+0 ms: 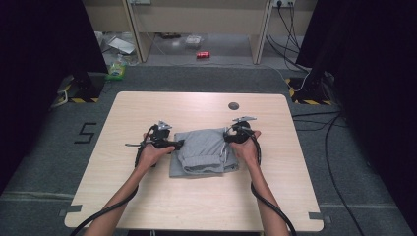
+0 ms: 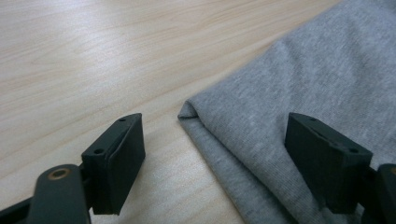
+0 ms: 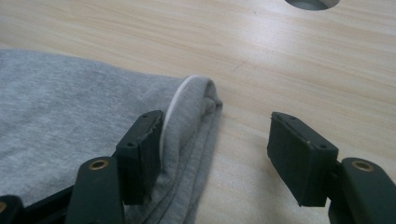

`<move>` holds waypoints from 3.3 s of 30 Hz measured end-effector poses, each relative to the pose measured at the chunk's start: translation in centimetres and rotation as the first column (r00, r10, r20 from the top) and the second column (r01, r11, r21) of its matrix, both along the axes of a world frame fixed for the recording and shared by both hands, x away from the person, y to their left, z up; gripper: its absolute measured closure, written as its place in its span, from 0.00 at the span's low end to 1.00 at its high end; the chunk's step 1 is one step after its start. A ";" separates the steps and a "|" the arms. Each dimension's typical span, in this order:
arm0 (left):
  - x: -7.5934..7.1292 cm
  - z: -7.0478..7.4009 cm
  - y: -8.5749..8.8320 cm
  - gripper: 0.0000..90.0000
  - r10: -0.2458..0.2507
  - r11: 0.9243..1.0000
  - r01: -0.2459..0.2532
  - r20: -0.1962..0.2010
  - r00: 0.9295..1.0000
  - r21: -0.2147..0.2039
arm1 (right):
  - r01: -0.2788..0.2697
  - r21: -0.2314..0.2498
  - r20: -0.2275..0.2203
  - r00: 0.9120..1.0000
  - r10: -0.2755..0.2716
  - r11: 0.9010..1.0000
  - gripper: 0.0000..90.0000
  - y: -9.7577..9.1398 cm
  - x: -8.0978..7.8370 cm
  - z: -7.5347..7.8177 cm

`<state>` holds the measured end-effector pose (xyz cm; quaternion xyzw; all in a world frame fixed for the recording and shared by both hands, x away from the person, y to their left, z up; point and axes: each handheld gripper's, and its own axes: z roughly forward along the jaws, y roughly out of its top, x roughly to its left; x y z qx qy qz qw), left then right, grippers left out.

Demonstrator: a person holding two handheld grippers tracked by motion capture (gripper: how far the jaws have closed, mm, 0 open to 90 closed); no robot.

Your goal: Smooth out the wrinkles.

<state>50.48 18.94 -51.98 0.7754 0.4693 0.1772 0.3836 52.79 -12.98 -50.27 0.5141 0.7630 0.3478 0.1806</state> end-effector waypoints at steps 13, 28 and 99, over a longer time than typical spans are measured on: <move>-1.2 1.4 1.2 0.26 -0.026 0.990 0.020 -0.043 0.999 -0.139 | -0.012 0.057 0.041 0.999 0.010 0.998 0.42 -0.5 -1.5 2.6; -4.8 2.7 2.4 0.24 -0.105 0.975 0.094 -0.042 0.994 -0.199 | -0.064 0.096 0.067 0.996 0.057 0.993 0.40 -0.7 -4.1 3.8; -17.8 -0.1 4.3 0.17 -0.264 0.963 0.262 -0.025 0.964 -0.059 | -0.231 0.016 0.017 0.973 0.231 0.973 0.32 -2.9 -18.8 0.8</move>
